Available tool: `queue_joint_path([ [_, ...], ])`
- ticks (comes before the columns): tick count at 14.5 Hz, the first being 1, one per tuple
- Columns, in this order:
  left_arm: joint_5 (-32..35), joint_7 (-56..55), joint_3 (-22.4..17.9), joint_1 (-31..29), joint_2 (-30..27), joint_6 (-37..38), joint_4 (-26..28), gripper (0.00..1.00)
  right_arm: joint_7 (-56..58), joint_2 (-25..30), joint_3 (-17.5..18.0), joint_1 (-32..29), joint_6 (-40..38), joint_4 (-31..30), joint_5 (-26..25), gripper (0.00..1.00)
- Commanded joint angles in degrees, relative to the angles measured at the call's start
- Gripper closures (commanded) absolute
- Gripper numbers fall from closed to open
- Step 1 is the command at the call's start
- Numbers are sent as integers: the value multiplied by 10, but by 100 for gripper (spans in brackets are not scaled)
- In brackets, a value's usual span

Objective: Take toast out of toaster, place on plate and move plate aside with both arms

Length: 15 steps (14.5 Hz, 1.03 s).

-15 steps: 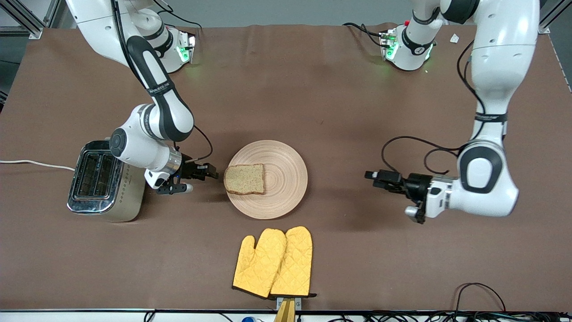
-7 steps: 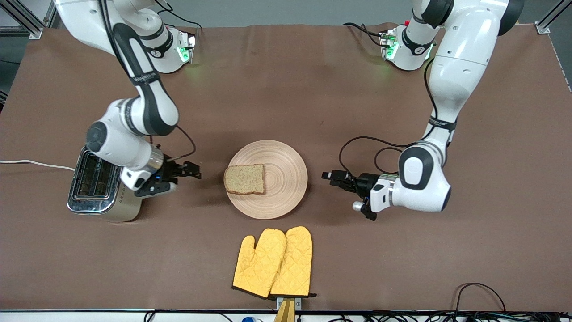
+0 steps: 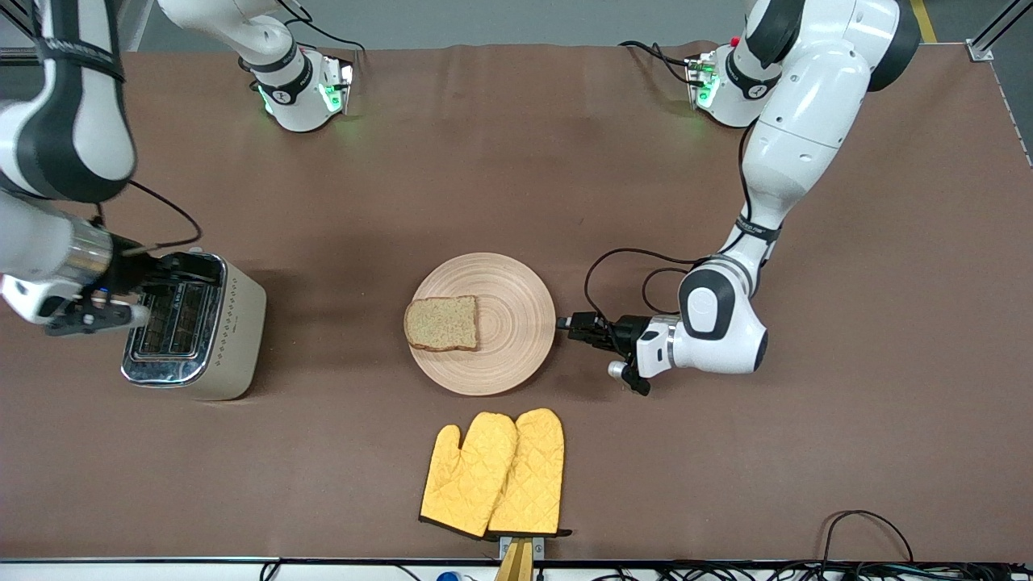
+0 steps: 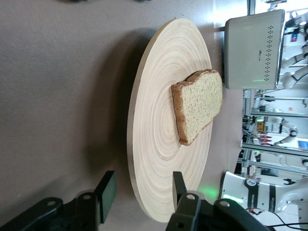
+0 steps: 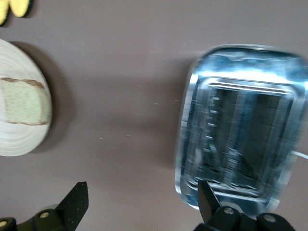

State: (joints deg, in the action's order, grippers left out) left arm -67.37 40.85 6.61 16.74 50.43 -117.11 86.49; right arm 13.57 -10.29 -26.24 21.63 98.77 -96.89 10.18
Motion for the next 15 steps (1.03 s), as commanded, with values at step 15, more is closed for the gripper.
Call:
queue_joint_path([
  [15, -79, 17, 3, 35, 37, -44, -1, 79, -100, 42, -5, -42, -90, 120, -86, 0],
])
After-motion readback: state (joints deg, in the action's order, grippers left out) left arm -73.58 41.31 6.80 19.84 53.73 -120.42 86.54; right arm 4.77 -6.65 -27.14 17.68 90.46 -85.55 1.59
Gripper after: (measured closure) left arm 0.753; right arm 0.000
